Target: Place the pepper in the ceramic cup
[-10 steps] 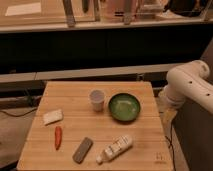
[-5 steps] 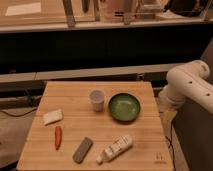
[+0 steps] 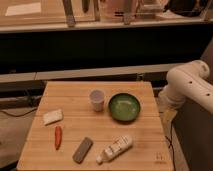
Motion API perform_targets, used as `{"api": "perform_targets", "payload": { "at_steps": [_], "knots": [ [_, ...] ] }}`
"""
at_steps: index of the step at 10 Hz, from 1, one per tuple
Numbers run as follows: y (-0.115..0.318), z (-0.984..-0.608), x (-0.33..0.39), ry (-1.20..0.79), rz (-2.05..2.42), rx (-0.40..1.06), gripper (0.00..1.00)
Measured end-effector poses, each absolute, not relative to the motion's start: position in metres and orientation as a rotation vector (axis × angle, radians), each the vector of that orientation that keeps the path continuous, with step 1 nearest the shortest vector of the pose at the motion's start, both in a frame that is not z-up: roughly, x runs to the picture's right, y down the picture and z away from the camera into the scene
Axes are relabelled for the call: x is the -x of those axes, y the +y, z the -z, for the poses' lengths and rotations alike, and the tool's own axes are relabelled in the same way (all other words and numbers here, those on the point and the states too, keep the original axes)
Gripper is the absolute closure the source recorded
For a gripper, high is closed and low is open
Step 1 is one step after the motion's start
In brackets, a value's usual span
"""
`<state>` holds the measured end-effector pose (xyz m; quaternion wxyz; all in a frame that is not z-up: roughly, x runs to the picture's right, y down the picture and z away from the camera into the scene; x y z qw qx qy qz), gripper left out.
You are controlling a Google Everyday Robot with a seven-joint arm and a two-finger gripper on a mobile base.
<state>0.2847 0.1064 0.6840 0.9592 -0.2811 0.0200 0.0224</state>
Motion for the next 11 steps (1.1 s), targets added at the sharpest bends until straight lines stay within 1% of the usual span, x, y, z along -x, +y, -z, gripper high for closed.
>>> {"api": "perform_targets", "payload": {
  "at_steps": [8, 11],
  "knots": [
    [0.106, -0.682, -0.28, 0.042, -0.032, 0.564, 0.2],
    [0.1, -0.68, -0.235, 0.036, 0.024, 0.543, 0.2]
  ]
}}
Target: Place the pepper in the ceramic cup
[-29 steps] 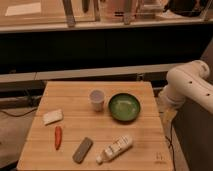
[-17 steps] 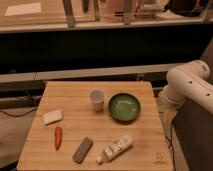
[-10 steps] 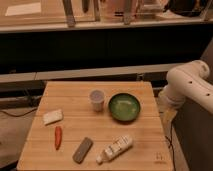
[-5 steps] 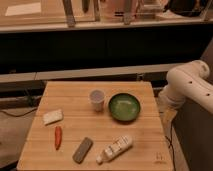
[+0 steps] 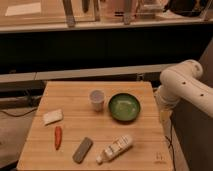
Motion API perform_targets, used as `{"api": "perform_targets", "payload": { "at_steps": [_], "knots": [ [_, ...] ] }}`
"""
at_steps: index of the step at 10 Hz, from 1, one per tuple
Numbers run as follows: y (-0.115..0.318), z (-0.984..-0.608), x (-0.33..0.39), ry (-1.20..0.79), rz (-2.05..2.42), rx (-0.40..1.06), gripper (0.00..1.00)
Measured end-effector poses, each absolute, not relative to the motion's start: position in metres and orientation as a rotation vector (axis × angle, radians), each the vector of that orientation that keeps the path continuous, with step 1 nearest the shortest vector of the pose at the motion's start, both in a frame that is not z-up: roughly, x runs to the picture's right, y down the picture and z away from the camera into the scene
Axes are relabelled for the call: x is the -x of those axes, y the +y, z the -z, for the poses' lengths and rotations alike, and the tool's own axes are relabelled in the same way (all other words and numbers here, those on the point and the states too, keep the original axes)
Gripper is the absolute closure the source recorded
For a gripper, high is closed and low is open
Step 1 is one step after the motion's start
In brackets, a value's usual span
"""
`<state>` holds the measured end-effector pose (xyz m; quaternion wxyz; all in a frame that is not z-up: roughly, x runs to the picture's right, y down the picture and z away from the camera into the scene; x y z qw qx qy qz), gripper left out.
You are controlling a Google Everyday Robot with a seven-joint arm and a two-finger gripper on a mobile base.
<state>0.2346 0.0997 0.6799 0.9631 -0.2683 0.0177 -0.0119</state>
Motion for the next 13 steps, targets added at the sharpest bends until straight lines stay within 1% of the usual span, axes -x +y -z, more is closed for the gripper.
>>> {"api": "perform_targets", "payload": {
  "at_steps": [7, 11, 13],
  "knots": [
    [0.093, -0.677, -0.158, 0.022, 0.19, 0.498, 0.2],
    [0.089, -0.674, -0.134, 0.016, 0.29, 0.472, 0.2],
    [0.087, -0.673, -0.112, 0.005, 0.347, 0.456, 0.2]
  ]
}}
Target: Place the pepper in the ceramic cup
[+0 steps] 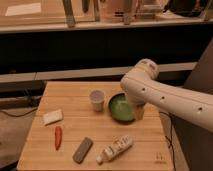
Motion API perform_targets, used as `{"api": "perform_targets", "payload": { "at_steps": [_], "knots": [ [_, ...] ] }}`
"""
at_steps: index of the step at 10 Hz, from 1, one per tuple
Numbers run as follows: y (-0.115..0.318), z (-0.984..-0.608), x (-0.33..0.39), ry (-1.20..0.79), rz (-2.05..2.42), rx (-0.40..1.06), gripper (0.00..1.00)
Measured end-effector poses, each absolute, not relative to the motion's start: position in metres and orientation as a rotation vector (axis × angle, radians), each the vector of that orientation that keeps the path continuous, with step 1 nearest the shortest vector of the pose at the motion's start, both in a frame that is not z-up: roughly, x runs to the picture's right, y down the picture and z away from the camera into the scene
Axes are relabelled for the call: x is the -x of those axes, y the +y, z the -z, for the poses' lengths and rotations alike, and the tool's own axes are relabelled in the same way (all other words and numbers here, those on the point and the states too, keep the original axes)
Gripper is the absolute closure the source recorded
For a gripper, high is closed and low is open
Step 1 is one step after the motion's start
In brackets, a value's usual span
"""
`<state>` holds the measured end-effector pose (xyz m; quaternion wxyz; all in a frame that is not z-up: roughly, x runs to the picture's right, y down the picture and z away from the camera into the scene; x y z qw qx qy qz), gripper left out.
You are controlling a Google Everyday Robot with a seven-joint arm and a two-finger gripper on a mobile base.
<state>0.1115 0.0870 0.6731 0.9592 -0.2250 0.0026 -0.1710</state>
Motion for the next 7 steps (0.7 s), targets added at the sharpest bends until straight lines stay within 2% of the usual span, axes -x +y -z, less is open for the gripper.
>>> {"api": "perform_targets", "payload": {
  "at_steps": [7],
  "knots": [
    [0.086, -0.672, -0.04, -0.05, 0.543, 0.396, 0.2]
  ]
}}
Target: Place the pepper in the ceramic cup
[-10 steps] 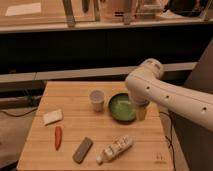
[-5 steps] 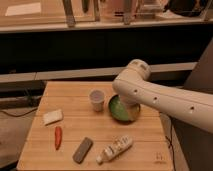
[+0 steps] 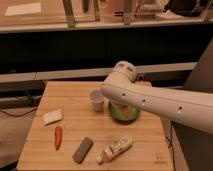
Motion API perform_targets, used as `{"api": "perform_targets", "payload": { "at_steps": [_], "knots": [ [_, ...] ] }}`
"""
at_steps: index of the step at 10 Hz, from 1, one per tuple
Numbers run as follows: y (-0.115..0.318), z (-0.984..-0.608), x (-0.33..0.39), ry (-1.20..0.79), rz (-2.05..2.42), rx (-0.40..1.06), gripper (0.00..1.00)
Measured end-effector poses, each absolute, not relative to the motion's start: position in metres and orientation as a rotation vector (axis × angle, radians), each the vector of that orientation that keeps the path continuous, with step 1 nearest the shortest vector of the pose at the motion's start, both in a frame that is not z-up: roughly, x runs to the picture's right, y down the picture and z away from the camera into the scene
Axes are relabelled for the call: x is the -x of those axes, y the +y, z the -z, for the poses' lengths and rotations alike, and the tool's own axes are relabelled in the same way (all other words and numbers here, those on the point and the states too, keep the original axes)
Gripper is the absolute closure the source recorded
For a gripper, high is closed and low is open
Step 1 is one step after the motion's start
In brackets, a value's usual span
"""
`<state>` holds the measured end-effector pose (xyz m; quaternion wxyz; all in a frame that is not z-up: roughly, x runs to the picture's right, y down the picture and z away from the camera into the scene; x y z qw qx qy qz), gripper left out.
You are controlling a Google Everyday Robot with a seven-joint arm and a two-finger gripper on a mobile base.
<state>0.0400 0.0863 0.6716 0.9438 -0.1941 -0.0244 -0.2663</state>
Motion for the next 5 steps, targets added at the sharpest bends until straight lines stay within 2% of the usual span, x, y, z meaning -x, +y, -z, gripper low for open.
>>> {"api": "perform_targets", "payload": {
  "at_steps": [5],
  "knots": [
    [0.092, -0.673, -0.002, -0.105, 0.659, 0.368, 0.2]
  ]
}}
